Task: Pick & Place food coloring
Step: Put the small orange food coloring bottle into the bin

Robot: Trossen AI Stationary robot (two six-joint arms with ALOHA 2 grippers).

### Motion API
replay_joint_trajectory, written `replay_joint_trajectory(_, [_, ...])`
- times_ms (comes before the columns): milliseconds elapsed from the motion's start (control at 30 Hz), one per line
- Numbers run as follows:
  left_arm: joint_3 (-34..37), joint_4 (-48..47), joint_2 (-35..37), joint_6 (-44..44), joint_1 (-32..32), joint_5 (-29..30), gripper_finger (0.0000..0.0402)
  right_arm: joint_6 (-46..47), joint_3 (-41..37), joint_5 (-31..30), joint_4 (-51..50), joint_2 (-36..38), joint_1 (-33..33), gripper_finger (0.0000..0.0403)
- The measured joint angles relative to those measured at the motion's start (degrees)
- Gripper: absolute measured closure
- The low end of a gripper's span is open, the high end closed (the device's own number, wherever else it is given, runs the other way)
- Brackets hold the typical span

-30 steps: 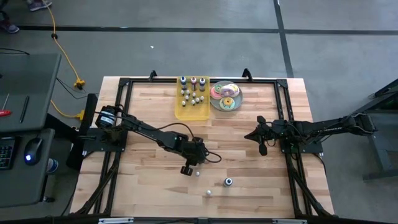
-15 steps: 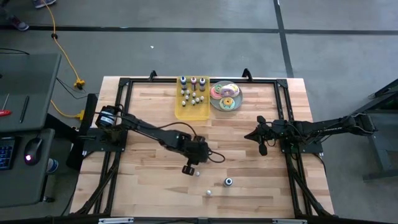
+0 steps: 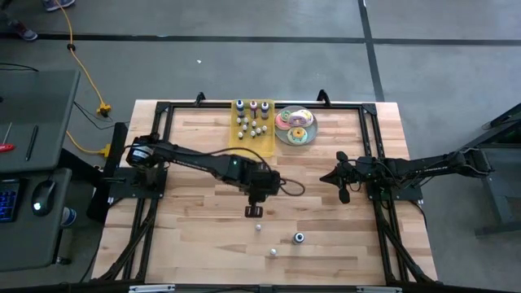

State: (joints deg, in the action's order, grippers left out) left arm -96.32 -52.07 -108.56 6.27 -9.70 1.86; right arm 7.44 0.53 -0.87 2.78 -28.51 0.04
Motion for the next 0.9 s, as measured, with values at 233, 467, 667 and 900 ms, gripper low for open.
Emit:
replay_joint_trajectory(233, [-3.2,-5.7,2.9,8.6,2.0,0.0,0.0366,0.0,0.0,0.0,-0.2,0.0,0.0,0.0402])
replay_joint_trajectory(467, [-3.2,-7.7,7.2,12.0,5.0,0.2,0.0366,0.0,0.0,0.0,0.0,0.0,0.0,0.0402])
replay_joint_trajectory(667, [-3.0,-12.0,11.7,14.1,9.9,4.1,0.0366,0.0,0.0,0.0,0.0,0.0,0.0,0.0402])
replay_joint_trajectory(900, [2.6,-9.6,16.8,20.0,17.6,7.0,0.0366,0.0,0.0,0.0,0.0,0.0,0.0,0.0402])
